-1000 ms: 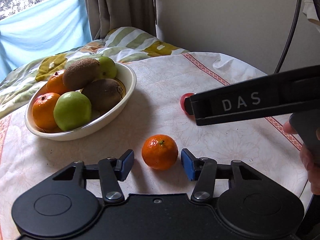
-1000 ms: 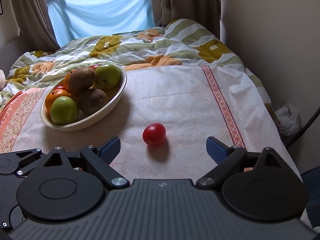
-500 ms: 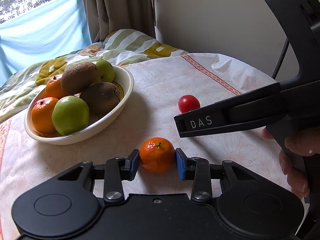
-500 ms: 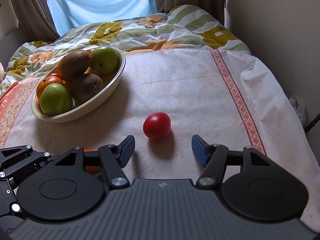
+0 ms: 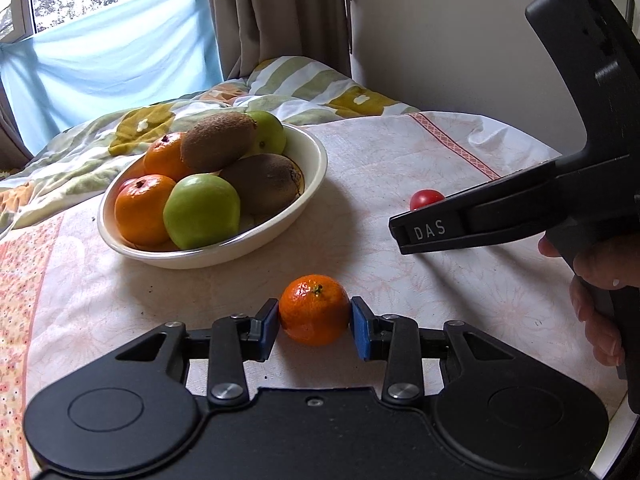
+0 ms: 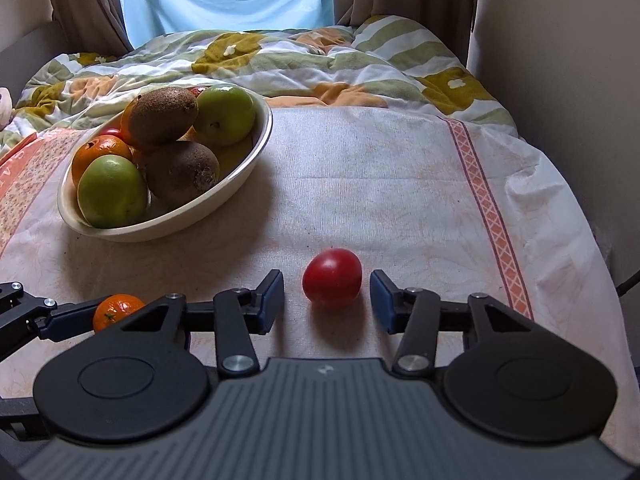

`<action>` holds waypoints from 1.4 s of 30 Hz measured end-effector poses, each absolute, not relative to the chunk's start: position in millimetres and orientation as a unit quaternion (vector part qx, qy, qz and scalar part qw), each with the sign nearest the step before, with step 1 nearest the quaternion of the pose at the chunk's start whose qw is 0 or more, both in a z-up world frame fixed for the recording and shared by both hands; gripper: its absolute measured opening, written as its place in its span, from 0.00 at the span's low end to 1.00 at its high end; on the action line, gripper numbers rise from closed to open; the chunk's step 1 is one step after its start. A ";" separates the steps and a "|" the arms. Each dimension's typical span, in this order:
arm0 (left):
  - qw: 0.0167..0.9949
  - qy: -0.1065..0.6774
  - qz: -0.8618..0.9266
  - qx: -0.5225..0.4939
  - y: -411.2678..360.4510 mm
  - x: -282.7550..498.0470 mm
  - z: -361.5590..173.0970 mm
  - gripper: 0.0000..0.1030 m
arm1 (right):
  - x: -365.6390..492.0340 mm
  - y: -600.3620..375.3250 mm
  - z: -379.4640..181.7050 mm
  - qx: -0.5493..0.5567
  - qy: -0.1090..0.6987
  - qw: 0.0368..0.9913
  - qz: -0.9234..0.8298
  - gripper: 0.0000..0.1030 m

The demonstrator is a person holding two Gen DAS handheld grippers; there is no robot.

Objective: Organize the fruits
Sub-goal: 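Grasp the tangerine with the left tool while the right tool grasps the red tomato, then carry the tangerine into the bowl and open the left tool while the right tool carries the tomato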

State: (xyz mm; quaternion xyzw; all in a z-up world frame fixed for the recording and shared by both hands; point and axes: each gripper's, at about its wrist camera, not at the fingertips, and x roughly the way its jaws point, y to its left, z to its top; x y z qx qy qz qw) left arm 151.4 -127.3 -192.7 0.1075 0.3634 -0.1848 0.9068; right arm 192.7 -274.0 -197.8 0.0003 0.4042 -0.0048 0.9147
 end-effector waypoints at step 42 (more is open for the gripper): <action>0.944 0.307 -0.101 0.066 -92.1 145.4 -51.2 0.40 | 173.0 -246.2 -48.5 0.005 0.348 0.935 0.074 0.44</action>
